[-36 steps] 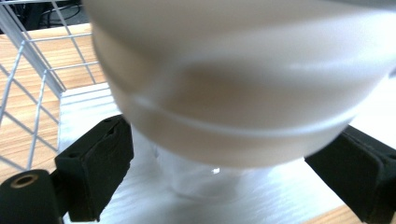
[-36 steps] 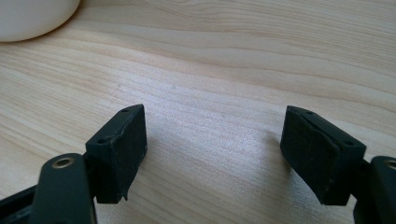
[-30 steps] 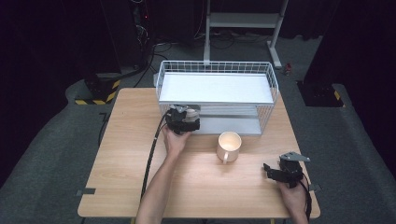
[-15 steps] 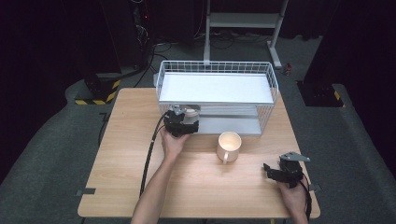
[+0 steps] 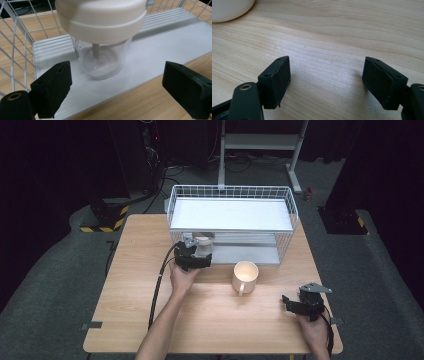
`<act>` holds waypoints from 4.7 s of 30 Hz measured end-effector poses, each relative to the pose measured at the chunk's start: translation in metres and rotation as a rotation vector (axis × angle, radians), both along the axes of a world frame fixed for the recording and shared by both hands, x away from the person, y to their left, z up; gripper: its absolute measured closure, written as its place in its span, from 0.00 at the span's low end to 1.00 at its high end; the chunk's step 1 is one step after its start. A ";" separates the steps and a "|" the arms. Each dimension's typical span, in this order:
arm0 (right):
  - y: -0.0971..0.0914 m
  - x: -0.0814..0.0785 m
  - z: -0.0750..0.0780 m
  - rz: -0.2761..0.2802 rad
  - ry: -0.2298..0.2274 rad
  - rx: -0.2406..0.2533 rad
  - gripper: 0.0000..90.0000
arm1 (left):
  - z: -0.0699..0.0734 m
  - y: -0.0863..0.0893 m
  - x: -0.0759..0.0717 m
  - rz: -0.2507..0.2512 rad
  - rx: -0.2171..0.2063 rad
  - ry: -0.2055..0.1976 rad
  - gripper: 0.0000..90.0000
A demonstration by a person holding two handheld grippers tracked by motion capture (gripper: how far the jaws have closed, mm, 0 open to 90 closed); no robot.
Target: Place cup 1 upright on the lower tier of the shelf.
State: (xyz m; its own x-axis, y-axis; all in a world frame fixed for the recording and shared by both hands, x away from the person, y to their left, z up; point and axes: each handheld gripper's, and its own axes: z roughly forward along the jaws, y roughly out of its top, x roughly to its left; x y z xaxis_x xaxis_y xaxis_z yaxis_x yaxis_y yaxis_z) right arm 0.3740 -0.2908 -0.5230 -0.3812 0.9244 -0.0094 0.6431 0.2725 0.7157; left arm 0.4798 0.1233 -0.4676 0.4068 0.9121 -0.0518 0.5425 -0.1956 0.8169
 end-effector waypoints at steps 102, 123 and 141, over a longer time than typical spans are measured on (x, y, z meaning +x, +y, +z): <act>0.000 0.000 0.000 0.000 0.000 0.000 0.26 | 0.008 0.046 -0.108 -0.011 -0.091 0.002 0.16; 0.000 0.000 0.000 0.000 0.000 0.000 0.26 | -0.007 0.049 -0.125 0.000 -0.069 0.018 0.17; 0.000 0.000 0.000 -0.002 -0.001 0.000 0.25 | -0.039 0.044 -0.134 -0.011 -0.014 0.077 0.17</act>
